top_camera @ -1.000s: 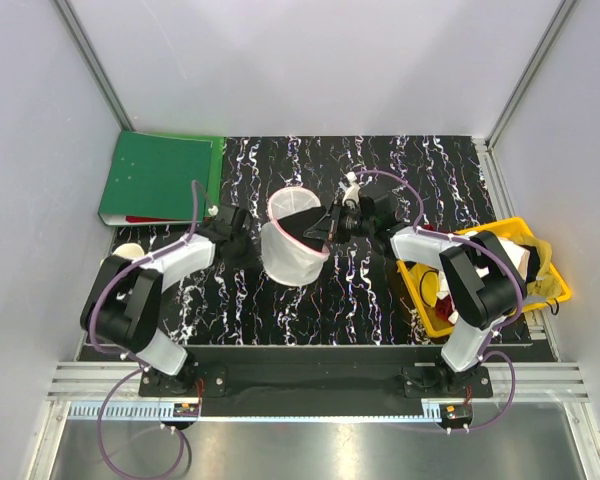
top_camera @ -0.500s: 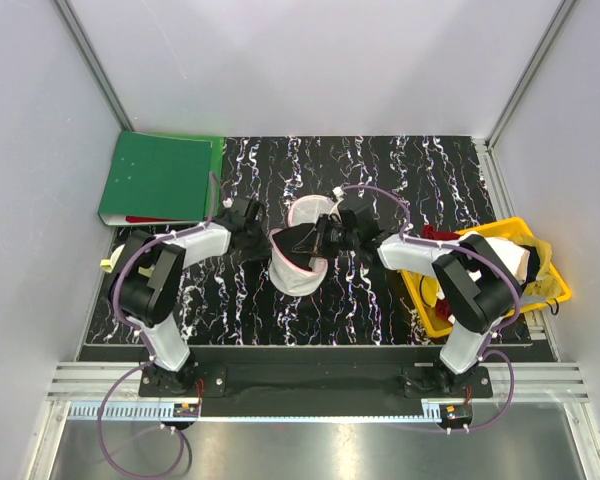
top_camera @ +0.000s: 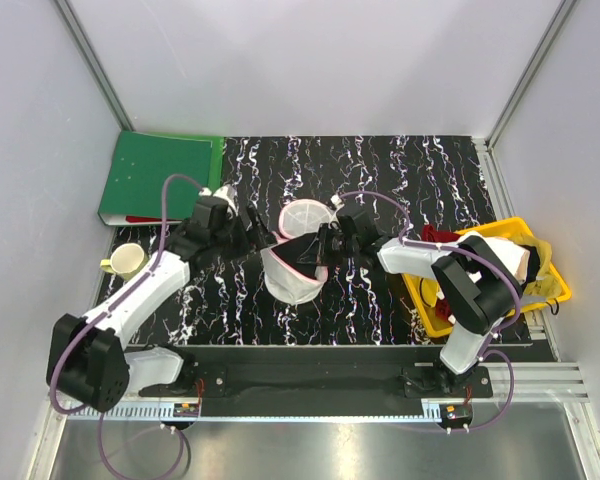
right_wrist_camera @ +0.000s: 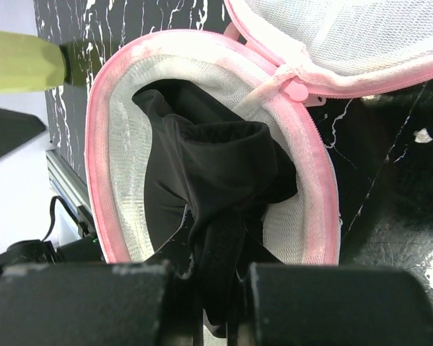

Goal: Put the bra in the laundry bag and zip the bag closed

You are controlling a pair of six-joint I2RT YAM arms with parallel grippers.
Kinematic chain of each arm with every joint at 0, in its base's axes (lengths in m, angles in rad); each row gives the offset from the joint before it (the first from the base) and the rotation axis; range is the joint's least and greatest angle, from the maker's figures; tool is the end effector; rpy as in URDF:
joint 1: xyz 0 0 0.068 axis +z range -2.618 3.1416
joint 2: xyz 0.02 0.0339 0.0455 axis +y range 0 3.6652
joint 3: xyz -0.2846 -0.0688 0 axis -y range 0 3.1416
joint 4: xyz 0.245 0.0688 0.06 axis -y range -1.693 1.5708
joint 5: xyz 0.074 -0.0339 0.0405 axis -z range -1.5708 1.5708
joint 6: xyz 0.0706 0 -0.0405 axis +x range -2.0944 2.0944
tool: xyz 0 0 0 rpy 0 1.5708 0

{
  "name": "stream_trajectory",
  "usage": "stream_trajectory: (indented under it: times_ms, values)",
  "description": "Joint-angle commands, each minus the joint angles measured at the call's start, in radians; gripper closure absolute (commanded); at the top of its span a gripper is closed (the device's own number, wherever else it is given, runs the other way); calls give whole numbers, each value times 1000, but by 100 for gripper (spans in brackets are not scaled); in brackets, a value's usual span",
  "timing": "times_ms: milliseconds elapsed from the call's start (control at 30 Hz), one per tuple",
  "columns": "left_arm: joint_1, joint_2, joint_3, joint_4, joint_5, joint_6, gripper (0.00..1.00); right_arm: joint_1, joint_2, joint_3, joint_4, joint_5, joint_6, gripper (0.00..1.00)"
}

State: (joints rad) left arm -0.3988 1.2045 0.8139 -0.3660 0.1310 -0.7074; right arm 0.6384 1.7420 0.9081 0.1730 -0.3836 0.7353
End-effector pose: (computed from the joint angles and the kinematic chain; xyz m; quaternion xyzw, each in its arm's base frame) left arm 0.2472 -0.1142 0.2426 -0.1152 0.9094 -0.2587 0.3046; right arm 0.2956 0.2522 0.1672 -0.0410 0.8848 0.4059 0.2250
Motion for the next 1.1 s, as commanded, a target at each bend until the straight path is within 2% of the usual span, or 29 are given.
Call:
stream_trajectory:
  times_ms: [0, 100, 233, 300, 433, 467, 567, 600, 667, 767, 900, 1067]
  values:
    - [3, 125, 105, 114, 267, 101, 18, 10, -22, 12, -4, -47, -39, 100]
    - [-5, 271, 195, 130, 332, 106, 39, 10, -32, 9, -13, -44, -37, 88]
    - [-57, 393, 263, 157, 352, 103, 58, 10, -55, 12, -43, -37, -43, 79]
    - [-64, 435, 266, 159, 366, 102, 64, 10, -76, 12, -76, -15, -43, 69]
    - [-67, 521, 212, 186, 366, 97, 70, 9, -128, 21, -148, 40, -54, 52]
    - [-67, 529, 205, 191, 349, 100, 70, 4, -142, 29, -167, 66, -63, 45]
    - [-69, 543, 188, 193, 331, 108, 72, -23, -214, 40, -283, 138, -92, 32]
    - [-68, 541, 182, 194, 326, 109, 72, -32, -225, 40, -293, 156, -97, 21]
    - [-69, 531, 180, 199, 317, 109, 73, -87, -233, 52, -306, 169, -108, 16]
    - [-74, 524, 174, 202, 320, 108, 74, -140, -187, 101, -314, 167, -120, 14]
    - [-78, 518, 162, 211, 312, 98, 74, -183, -69, 182, -333, 173, -120, 17]
    - [-81, 506, 162, 208, 306, 105, 74, -183, 88, 259, -317, 170, -128, 34]
